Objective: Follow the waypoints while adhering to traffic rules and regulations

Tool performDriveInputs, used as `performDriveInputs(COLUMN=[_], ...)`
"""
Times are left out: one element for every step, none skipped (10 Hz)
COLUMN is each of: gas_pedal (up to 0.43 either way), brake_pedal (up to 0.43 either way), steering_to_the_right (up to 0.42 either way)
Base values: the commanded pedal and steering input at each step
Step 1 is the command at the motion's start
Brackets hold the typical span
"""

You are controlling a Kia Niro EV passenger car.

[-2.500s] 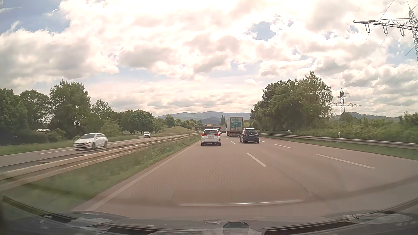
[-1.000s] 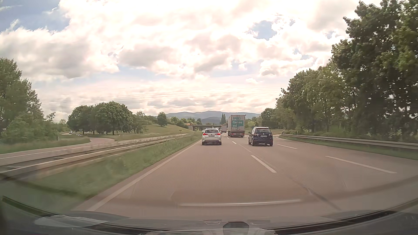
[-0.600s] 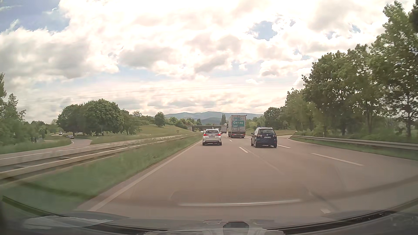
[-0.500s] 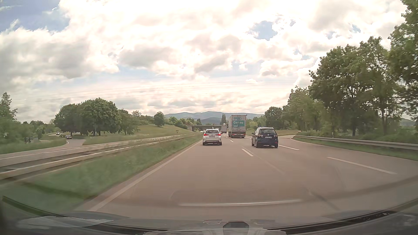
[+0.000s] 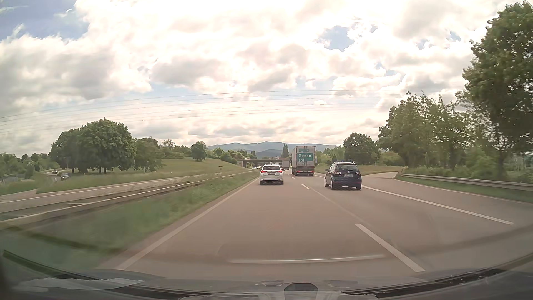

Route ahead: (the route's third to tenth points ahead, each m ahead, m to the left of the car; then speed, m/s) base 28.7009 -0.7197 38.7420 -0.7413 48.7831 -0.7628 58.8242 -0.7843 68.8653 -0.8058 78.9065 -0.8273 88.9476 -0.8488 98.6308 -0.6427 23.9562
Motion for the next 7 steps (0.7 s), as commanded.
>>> performDriveInputs(gas_pedal=[0.079,0.087,0.098,0.098,0.098,0.098,0.098], brake_pedal=[0.000,0.000,0.000,0.000,0.000,0.000,0.000], steering_to_the_right=[0.000,0.000,0.000,0.000,0.000,0.000,0.000])
